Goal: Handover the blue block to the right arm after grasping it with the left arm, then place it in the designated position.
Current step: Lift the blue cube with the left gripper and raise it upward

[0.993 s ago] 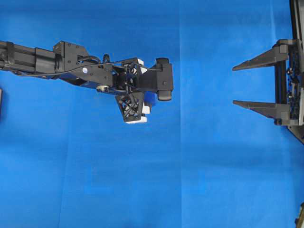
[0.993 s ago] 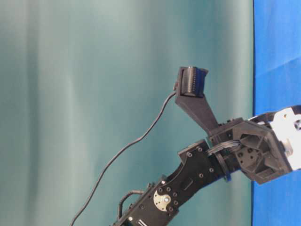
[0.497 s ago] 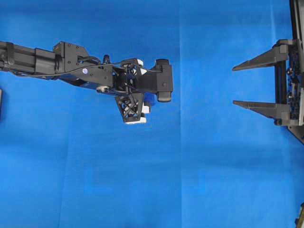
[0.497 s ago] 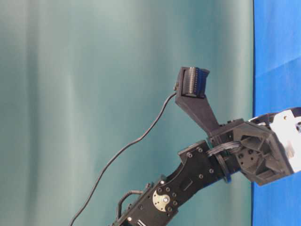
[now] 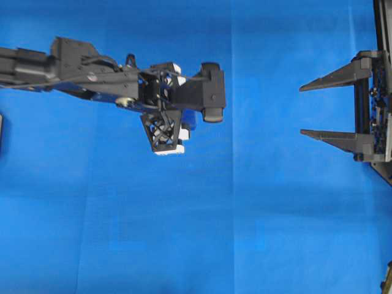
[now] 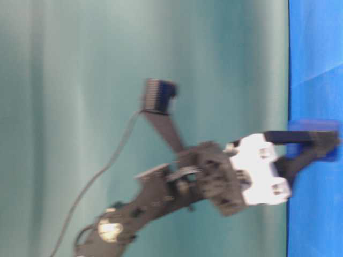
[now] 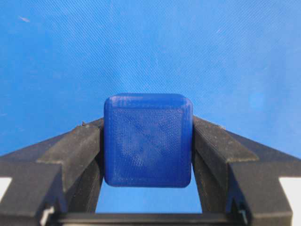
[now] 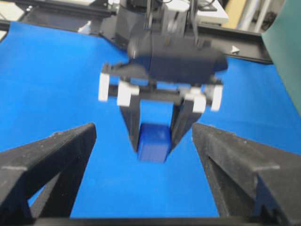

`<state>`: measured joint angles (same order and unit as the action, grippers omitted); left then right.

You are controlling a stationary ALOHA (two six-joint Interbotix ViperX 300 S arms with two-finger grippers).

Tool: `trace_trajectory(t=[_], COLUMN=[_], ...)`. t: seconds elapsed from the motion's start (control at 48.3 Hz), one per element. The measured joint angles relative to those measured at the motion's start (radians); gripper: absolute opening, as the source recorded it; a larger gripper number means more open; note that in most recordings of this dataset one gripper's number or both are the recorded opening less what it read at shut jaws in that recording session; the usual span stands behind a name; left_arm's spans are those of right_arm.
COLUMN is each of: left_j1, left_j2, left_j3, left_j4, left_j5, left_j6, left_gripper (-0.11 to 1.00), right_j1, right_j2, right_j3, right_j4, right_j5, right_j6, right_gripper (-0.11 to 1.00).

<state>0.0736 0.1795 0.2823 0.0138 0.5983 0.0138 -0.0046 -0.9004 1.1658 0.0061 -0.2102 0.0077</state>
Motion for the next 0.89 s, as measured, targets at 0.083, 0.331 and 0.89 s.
trace_trajectory(t=[0.083,0.331,0.89], left_j1=[0.000,0.000,-0.011], left_j2=[-0.034,-0.100,-0.146], left_j3=[-0.021,-0.106,-0.187], left_j4=[0.000,0.000,0.000], left_j5=[0.044,0.152,0.241], left_j6=[0.002,0.003,-0.003], left_gripper=[0.46,0.46,0.46], right_j1=[-0.002,0.000,-0.002], right_j2=[0.000,0.000,0.000], right_j3=[0.000,0.000,0.000], right_j4=[0.000,0.000,0.002], right_j5=[0.000,0.000,-0.002], right_j6=[0.000,0.000,0.000], right_gripper=[0.96,0.96,0.96])
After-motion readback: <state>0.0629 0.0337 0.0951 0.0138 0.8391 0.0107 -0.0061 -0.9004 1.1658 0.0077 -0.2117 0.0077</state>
